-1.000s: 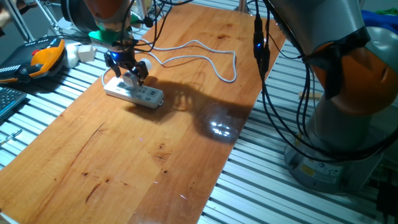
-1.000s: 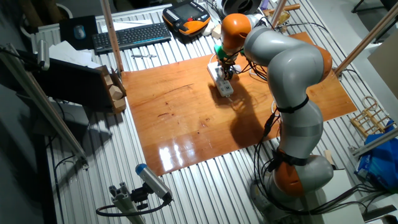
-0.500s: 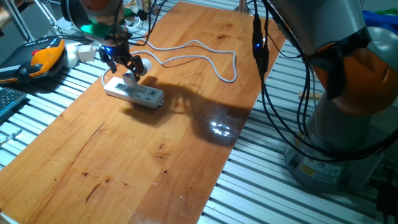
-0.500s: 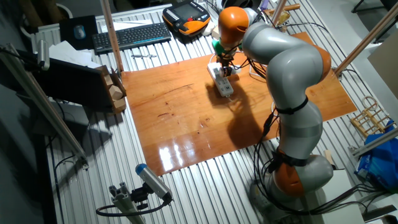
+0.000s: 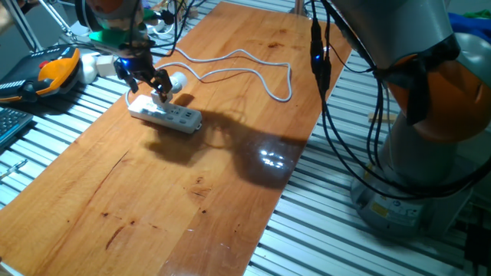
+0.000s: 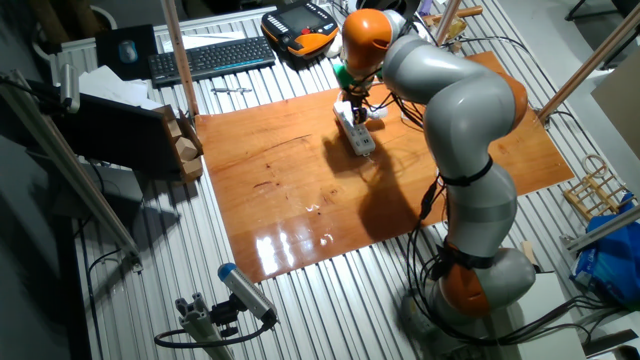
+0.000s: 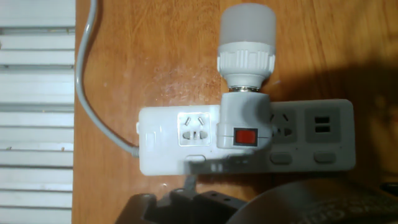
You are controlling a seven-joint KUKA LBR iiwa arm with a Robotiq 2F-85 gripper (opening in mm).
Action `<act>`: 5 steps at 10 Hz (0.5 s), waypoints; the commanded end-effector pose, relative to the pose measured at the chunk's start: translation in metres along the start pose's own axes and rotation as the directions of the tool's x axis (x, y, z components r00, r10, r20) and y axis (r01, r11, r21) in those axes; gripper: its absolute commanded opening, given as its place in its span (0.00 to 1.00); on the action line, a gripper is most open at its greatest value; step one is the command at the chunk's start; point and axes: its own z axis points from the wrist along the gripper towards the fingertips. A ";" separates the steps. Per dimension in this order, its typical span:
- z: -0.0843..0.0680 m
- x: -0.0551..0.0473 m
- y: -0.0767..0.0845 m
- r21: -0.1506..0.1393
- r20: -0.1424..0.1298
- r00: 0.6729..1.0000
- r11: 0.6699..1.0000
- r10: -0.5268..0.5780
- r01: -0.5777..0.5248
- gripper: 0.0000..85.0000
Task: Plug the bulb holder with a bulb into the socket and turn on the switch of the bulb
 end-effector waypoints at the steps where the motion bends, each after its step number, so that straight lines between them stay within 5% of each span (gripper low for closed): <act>1: 0.001 -0.001 -0.001 -0.006 -0.001 1.000 1.000 -0.026 0.026 0.40; 2: 0.002 0.000 -0.002 -0.014 -0.010 0.999 0.999 -0.034 0.033 0.00; 5: 0.007 0.003 -0.006 -0.016 0.001 1.000 1.000 0.009 -0.009 0.00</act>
